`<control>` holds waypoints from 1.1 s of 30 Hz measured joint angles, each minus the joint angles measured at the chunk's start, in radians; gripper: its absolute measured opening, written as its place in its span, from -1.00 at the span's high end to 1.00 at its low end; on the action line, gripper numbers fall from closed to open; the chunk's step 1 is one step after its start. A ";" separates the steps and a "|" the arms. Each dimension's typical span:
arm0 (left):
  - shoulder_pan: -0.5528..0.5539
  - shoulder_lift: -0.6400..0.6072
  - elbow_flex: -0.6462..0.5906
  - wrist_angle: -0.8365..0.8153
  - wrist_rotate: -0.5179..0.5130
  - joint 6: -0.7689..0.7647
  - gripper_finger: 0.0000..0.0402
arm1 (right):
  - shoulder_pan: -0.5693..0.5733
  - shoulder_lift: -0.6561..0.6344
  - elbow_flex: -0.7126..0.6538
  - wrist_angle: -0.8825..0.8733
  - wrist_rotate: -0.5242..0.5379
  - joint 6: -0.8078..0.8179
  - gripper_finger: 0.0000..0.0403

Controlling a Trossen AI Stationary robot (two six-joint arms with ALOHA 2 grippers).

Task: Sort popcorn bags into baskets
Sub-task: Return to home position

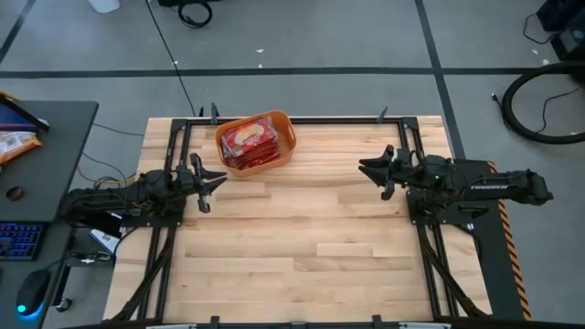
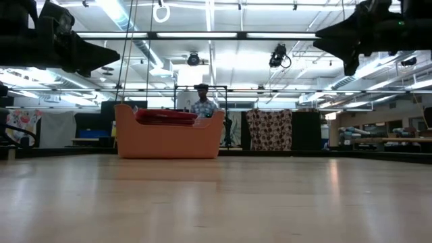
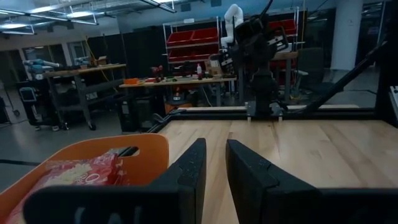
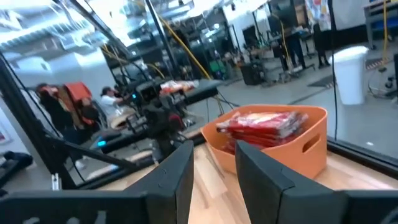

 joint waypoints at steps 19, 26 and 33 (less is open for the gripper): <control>0.000 0.000 0.000 0.000 0.000 0.000 0.67 | 0.000 -0.229 -0.151 0.060 -0.032 -0.031 0.39; 0.000 0.000 0.000 0.000 0.000 0.000 0.67 | 0.000 -0.250 -0.174 0.055 -0.045 -0.057 0.39; 0.000 0.000 0.000 0.000 0.000 0.000 0.67 | 0.000 -0.251 -0.174 0.052 -0.010 -0.063 0.39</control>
